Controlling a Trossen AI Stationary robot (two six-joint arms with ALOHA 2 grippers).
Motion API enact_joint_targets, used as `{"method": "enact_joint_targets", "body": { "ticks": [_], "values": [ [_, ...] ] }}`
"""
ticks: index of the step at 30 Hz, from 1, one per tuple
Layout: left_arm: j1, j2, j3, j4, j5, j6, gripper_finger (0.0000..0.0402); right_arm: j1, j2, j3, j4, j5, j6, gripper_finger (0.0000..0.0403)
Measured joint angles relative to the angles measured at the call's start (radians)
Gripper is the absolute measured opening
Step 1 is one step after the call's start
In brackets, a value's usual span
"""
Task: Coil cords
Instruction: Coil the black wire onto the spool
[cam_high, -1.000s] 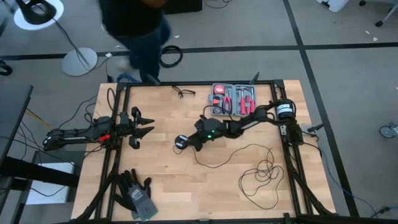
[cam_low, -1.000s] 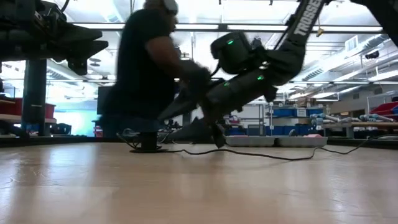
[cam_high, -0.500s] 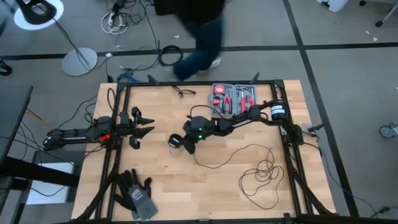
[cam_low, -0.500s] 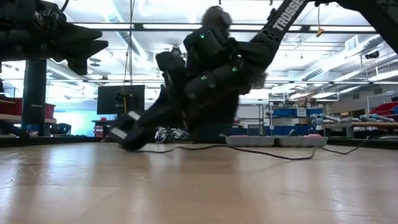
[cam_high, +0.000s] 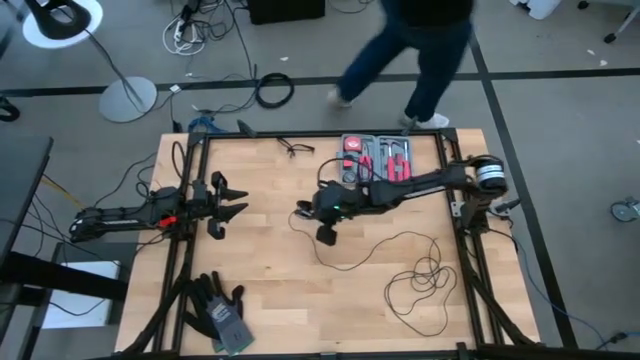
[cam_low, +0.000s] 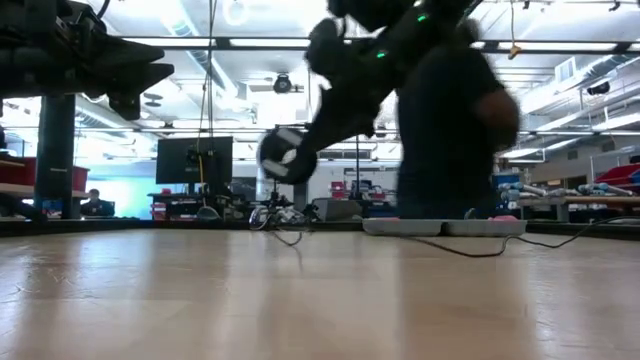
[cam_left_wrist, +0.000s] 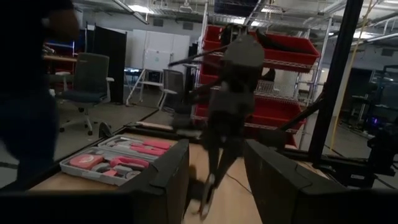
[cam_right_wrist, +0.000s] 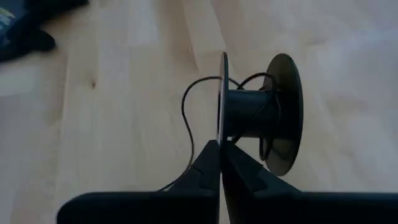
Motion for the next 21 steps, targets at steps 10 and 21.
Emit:
{"method": "enact_joint_targets", "body": {
  "ticks": [10, 21],
  "values": [
    [0.0, 0.0, 0.0, 0.002, 0.0, 0.0, 0.0158, 0.08, -0.327, -0.394, 0.169, 0.055, 0.071, 0.0001],
    [0.0, 0.002, 0.0, 0.016, 0.0, 0.0, 0.0158, 0.197, -0.511, -0.669, 0.334, 0.103, 0.212, 0.0002]
  ]
}}
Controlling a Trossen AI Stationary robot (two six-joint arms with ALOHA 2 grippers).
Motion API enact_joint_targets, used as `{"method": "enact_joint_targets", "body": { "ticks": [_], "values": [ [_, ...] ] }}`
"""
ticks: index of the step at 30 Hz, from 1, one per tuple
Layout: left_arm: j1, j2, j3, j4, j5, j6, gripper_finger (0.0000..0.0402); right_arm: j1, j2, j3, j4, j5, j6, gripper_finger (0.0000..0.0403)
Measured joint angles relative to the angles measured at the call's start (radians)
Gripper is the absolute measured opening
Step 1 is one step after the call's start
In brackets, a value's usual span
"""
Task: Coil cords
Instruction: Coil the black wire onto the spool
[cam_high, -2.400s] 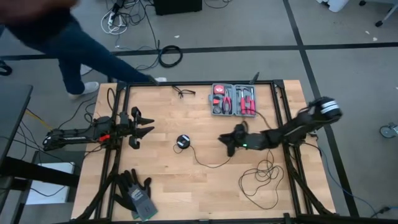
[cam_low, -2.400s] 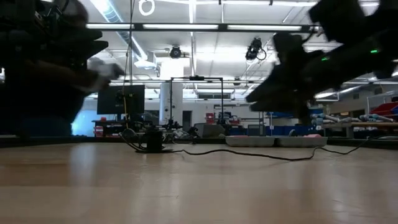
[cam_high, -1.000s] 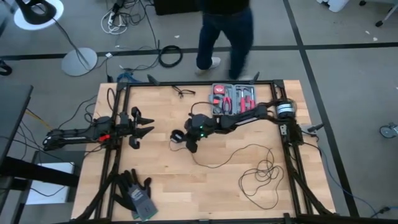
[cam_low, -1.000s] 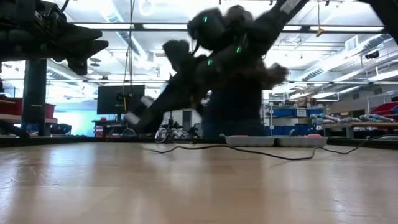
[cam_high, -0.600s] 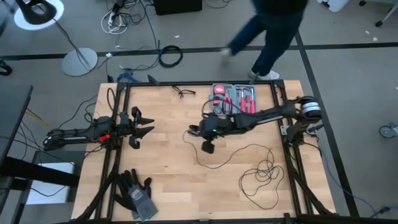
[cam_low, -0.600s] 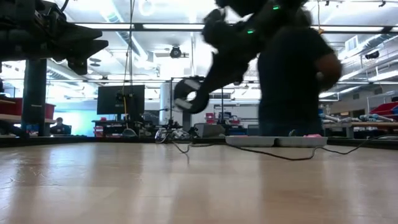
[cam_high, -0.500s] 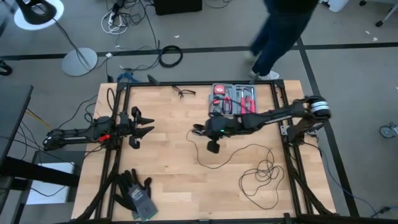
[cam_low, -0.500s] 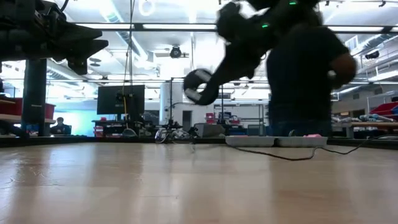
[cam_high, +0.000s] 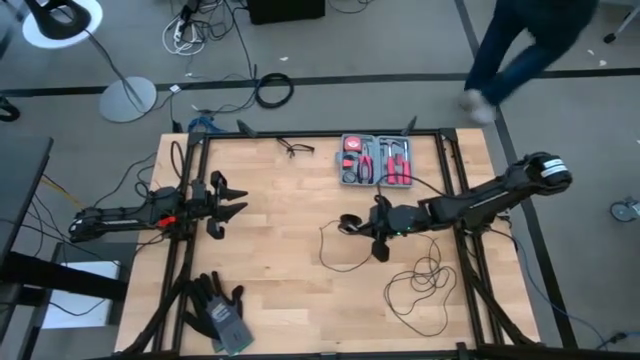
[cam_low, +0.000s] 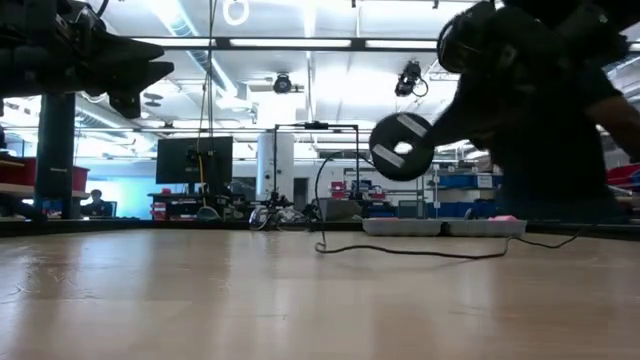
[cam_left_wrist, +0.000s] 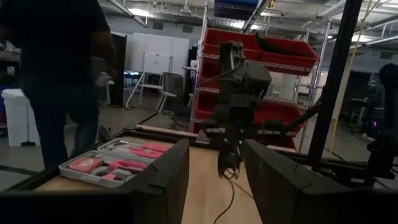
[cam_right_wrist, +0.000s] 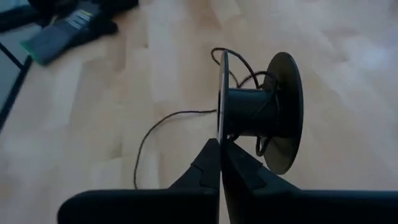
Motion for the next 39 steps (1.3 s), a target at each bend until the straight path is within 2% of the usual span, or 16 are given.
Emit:
{"method": "enact_joint_targets", "body": {
  "ticks": [13, 22, 27, 32, 35, 39],
  "values": [
    [0.0, 0.007, 0.0, 0.014, -0.003, 0.0, 0.0158, 0.03, 0.03, -0.021, 0.121, 0.007, 0.017, 0.0003],
    [0.0, 0.007, 0.0, 0.154, -0.006, -0.022, 0.0158, 0.02, 0.03, -0.021, 0.132, 0.017, 0.044, 0.0004],
    [0.0, 0.007, 0.0, 0.157, -0.006, -0.028, 0.0158, -0.009, 0.03, -0.021, 0.143, 0.018, 0.019, 0.0004],
    [0.0, 0.008, 0.001, 0.201, -0.023, -0.1, 0.0158, -0.025, 0.03, -0.021, 0.153, -0.003, -0.01, 0.0004],
    [0.0, 0.025, 0.058, 0.164, -0.064, -0.102, 0.0158, -0.027, 0.03, -0.021, 0.155, -0.019, -0.01, 0.0004],
    [0.0, 0.124, 0.225, -0.017, -0.115, -0.066, 0.0158, -0.028, 0.03, -0.021, 0.165, -0.022, -0.039, 0.0003]
  ]
}}
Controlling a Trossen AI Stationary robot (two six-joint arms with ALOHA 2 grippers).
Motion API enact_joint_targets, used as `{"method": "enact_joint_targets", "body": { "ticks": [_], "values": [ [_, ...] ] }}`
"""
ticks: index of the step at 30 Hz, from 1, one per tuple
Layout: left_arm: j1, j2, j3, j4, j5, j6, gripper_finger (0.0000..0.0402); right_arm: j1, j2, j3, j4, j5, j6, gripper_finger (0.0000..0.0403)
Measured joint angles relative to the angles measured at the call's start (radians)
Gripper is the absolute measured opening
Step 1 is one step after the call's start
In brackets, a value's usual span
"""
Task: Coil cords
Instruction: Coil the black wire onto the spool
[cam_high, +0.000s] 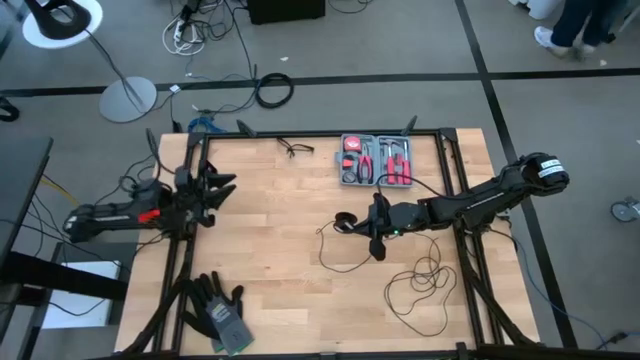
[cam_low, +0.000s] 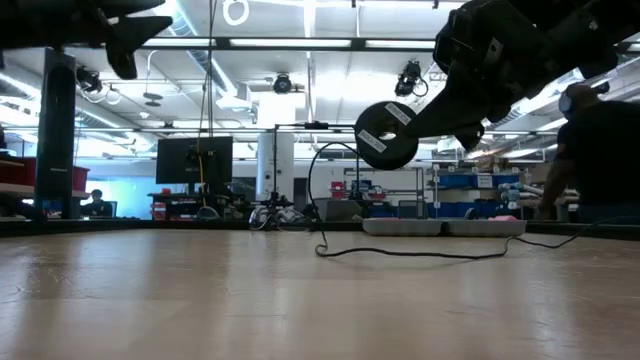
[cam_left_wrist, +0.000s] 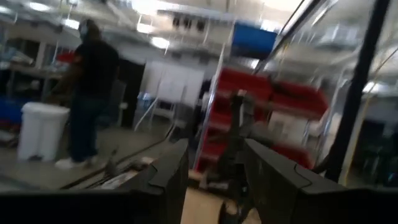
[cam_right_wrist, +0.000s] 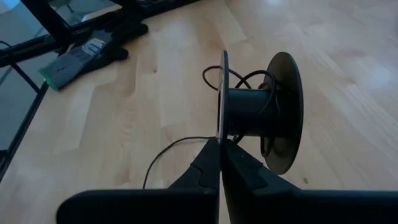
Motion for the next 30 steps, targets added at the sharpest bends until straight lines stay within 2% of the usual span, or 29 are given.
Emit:
{"method": "enact_joint_targets", "body": {
  "ticks": [5, 8, 12, 16, 22, 27, 30],
  "values": [
    [0.0, 0.267, 0.218, -0.215, -0.033, 0.014, 0.0158, -0.006, 0.0, 0.0, 0.044, -0.057, -0.168, 0.0002],
    [0.0, 0.451, 0.306, -0.293, -0.033, 0.016, 0.0158, -0.017, 0.0, 0.006, 0.065, -0.077, -0.3, 0.0002],
    [0.0, 0.68, 0.354, -0.276, -0.014, 0.015, 0.0158, -0.052, 0.0, 0.067, -0.014, -0.139, -0.413, 0.0001],
    [0.0, 0.844, 0.371, -0.142, 0.02, 0.016, 0.0158, -0.118, 0.001, 0.18, -0.242, -0.187, -0.468, 0.0001],
    [0.005, 0.983, 0.371, 0.031, 0.02, 0.019, 0.0158, -0.218, 0.034, 0.357, -0.502, -0.26, -0.574, 0.0001],
    [0.005, 1.047, 0.371, 0.085, 0.021, 0.034, 0.0158, -0.266, 0.196, 0.528, -0.693, -0.327, -0.666, 0.0],
    [0.005, 1.081, 0.371, 0.099, 0.022, 0.015, 0.0158, -0.287, 0.282, 0.623, -0.71, -0.36, -0.679, 0.0]
  ]
}}
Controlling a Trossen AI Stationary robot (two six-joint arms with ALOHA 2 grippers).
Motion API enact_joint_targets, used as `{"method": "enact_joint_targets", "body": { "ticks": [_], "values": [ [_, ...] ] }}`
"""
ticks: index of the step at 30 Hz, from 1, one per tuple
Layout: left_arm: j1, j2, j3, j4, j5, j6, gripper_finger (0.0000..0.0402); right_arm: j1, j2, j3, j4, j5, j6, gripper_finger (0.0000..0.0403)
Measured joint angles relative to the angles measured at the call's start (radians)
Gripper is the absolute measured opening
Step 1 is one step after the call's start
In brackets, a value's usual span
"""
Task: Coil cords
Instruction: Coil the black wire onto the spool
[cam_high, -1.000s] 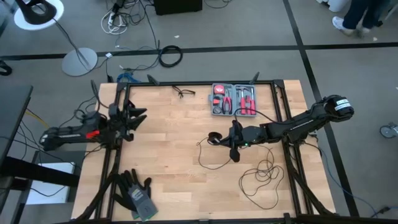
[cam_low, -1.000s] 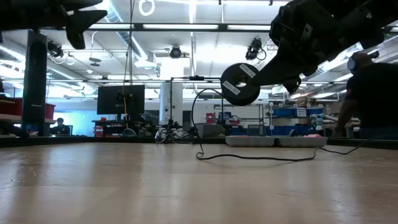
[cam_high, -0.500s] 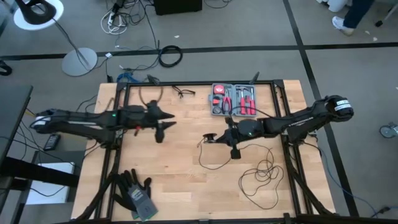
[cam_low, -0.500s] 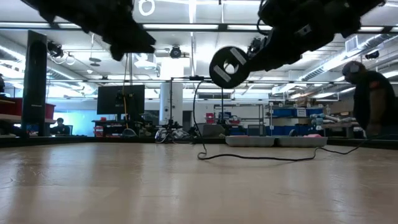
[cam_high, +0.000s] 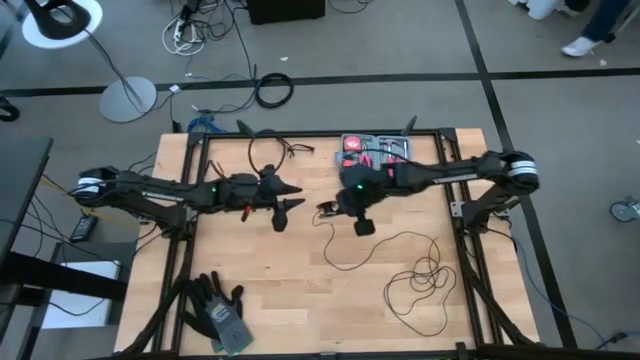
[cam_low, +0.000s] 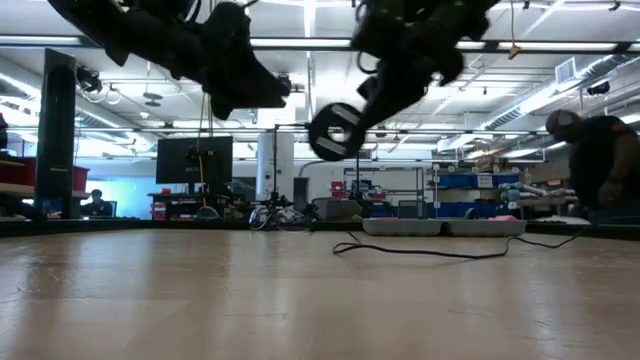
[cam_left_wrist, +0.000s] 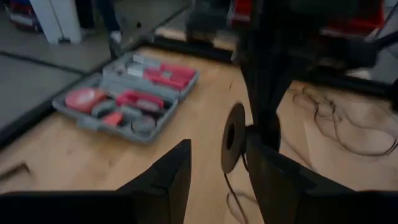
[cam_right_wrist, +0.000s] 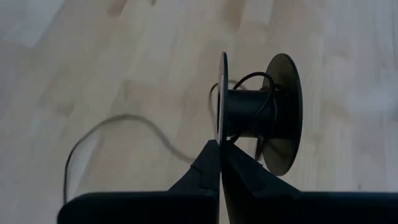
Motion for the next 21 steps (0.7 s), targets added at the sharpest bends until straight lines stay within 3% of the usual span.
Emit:
{"method": "enact_joint_targets", "body": {
  "ticks": [7, 21],
  "values": [
    [-0.01, 0.064, -0.001, 0.046, 0.017, 0.017, 0.0158, -0.008, 0.112, 0.128, -0.026, -0.056, -0.017, 0.0],
    [-0.016, 0.119, -0.021, 0.061, -0.007, 0.044, 0.0158, -0.006, 0.109, 0.133, -0.006, -0.055, -0.018, 0.0]
  ]
}}
